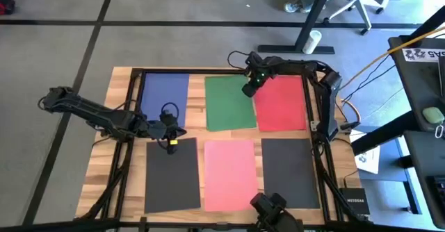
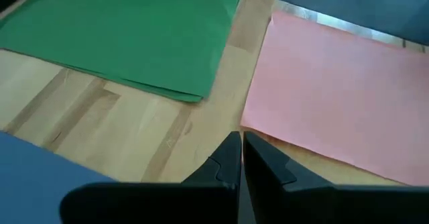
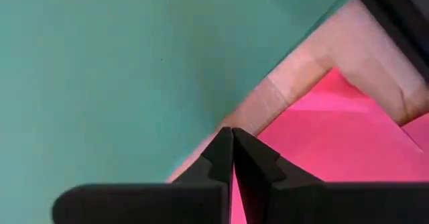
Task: Organize paper
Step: Stack the red paper on top of the other red paper
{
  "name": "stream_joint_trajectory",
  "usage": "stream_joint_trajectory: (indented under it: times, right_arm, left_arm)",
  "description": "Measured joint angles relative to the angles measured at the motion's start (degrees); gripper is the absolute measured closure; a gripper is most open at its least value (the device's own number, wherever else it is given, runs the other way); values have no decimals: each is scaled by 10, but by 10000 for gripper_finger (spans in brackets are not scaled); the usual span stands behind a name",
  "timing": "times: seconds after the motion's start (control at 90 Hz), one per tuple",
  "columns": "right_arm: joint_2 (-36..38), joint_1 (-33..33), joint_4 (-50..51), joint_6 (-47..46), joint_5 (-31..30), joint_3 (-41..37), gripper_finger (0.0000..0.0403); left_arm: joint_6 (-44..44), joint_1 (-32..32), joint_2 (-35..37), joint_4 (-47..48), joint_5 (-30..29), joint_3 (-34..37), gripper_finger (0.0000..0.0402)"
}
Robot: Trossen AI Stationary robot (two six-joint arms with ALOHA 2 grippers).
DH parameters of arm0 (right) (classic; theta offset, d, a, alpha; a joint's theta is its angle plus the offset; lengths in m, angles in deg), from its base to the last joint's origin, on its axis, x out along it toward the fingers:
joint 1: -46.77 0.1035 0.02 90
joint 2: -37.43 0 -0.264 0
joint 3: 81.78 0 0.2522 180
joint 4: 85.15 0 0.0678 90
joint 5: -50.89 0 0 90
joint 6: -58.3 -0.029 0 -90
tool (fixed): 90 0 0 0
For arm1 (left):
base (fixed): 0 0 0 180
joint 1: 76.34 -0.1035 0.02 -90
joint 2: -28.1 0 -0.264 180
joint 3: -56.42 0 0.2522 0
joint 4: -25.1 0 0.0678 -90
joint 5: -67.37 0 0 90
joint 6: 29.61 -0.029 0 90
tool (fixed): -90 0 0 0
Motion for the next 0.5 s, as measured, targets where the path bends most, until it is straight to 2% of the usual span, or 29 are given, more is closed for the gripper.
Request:
stream_joint_trajectory:
  times: [0.5]
  right_arm:
    - [-1, -3, -7, -32, -23, 0, 402]
  left_arm:
    - [0, 0, 0, 0, 0, 0, 401]
